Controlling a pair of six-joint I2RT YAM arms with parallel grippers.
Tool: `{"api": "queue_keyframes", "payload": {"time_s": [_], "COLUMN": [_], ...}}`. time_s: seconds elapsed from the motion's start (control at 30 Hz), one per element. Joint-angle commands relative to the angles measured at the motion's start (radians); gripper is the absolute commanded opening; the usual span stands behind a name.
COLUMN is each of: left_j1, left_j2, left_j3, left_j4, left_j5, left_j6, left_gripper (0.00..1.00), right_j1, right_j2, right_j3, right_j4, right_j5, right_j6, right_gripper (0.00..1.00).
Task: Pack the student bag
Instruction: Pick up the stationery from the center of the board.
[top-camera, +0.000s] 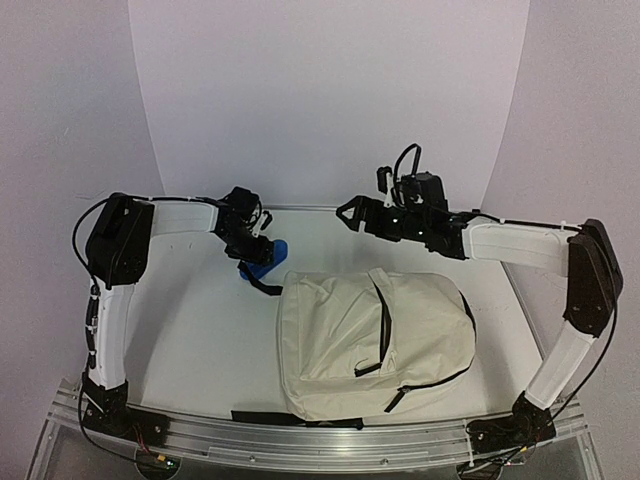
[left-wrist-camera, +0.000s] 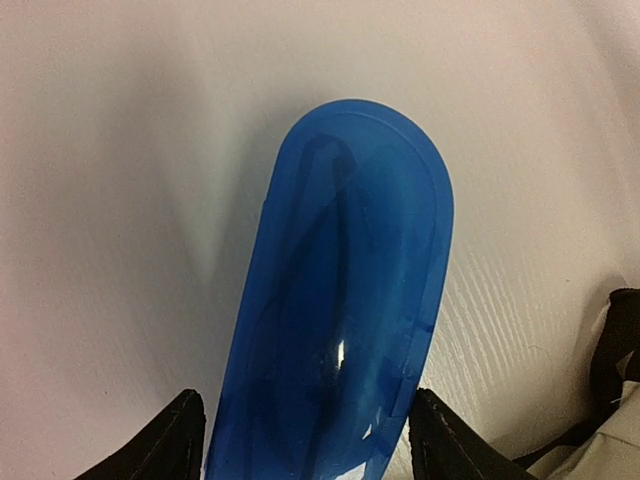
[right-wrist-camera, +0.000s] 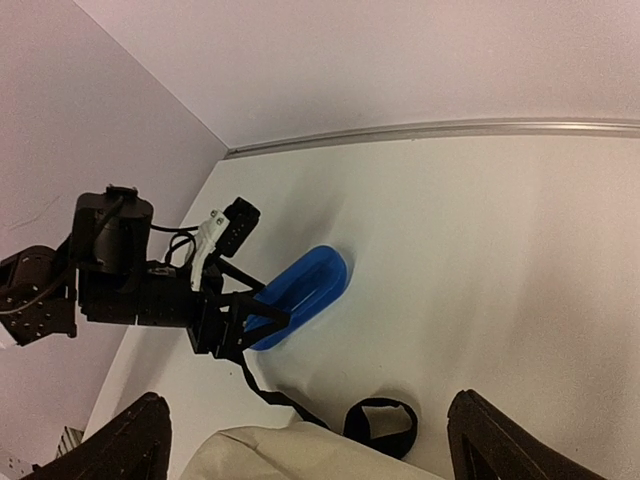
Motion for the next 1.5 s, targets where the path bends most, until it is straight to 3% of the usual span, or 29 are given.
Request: {"api": "queue_keyframes", "payload": {"time_s": [0.0,0.13,0.27,0.47,0.67,0.83,1.13,1.27,1.47], "left_j1": [-0.004,-0.013,-0.014,-0.014,-0.014,-0.015,-0.087,-0.132,-0.201], "left_j2": [0.010,0.042,0.038,0.026,-0.093,-0.280,-0.524,-0.555,-0.543], "left_j3": [0.032,0.068,0.065,0.063,0.028,-0.013,-0.174,-0.283,-0.290], "left_j4": [-0.012,-0.052,-0.034,-0.022,0.023,0.080,0.254,0.441,0.479], "left_j5": [0.002,-0.016,-0.021,-0.019,-0.061,-0.092,0.104,0.226,0.279], "left_j6": [0.043,0.060,0.058,0.069,0.054,0.021,-0.215,-0.369,-0.431], "left_gripper": [0.72,0.73,0.67,0.43,0.42,0.42,0.42,0.42,0.42], "right_j1": [-0.009,-0.012,-0.015,-0.015,-0.015,-0.017,0.004,0.047,0.080], "right_j2": [-0.088,-0.124,-0.155,-0.196,-0.241,-0.263,-0.197,-0.125,-0.032], "right_j3": [-0.014,-0.028,-0.040,-0.045,-0.044,-0.025,-0.021,0.032,0.096], "right_j4": [0.006,-0.003,-0.018,-0.034,-0.050,-0.053,0.078,0.117,0.119], "right_j5": [0.036,0.051,0.067,0.081,0.078,0.003,-0.149,-0.170,-0.158], "right_j6": [0.006,0.006,0.005,0.003,0.014,0.070,0.277,0.323,0.350], "right_gripper": [0.96,0.97,0.98,0.98,0.98,0.98,0.98,0.98,0.96]}}
